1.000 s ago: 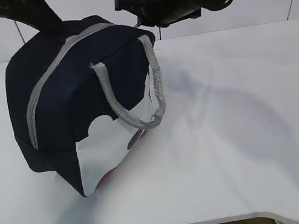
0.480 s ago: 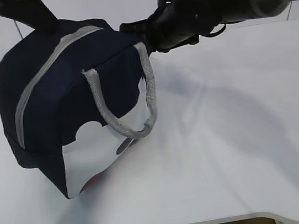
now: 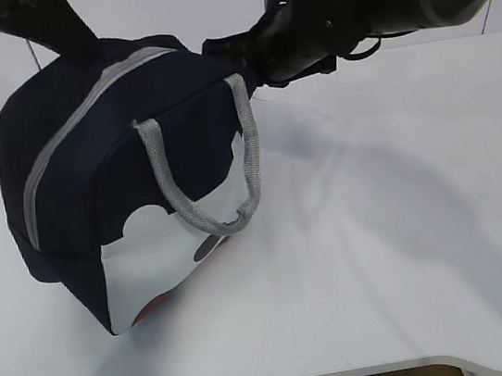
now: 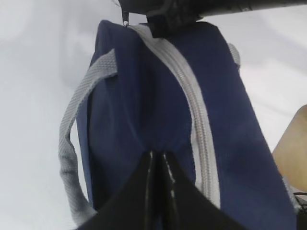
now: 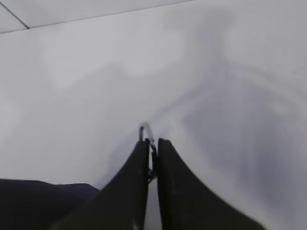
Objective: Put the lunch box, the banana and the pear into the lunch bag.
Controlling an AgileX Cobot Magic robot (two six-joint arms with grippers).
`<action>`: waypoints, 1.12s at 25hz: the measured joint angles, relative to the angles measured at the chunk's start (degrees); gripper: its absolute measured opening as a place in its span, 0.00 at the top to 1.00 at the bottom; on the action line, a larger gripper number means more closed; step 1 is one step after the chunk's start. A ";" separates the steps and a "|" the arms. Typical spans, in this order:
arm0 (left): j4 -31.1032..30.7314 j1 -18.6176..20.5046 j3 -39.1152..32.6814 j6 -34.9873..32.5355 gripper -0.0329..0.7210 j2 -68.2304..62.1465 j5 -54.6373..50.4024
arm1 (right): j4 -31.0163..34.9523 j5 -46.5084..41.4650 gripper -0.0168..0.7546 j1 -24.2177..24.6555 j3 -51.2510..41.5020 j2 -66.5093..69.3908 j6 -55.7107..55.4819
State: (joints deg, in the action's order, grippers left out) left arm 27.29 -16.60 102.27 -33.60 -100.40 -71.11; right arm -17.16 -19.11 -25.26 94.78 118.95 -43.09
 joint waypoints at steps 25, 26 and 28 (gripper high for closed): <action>-0.94 0.00 0.00 -0.05 0.97 -3.37 -0.09 | -0.56 -10.66 0.47 -0.57 0.00 -13.37 33.04; -0.94 0.00 0.00 -0.05 0.97 -3.37 -0.09 | -0.56 -12.65 0.47 -0.85 0.00 -14.01 34.88; -1.06 0.00 0.00 -0.05 0.97 -3.37 -0.09 | -0.56 -16.61 0.47 -1.65 0.00 -15.22 37.70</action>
State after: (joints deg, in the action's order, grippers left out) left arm 26.23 -16.60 102.27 -33.66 -103.77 -71.20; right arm -17.71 -35.72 -26.91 94.78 103.73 -5.39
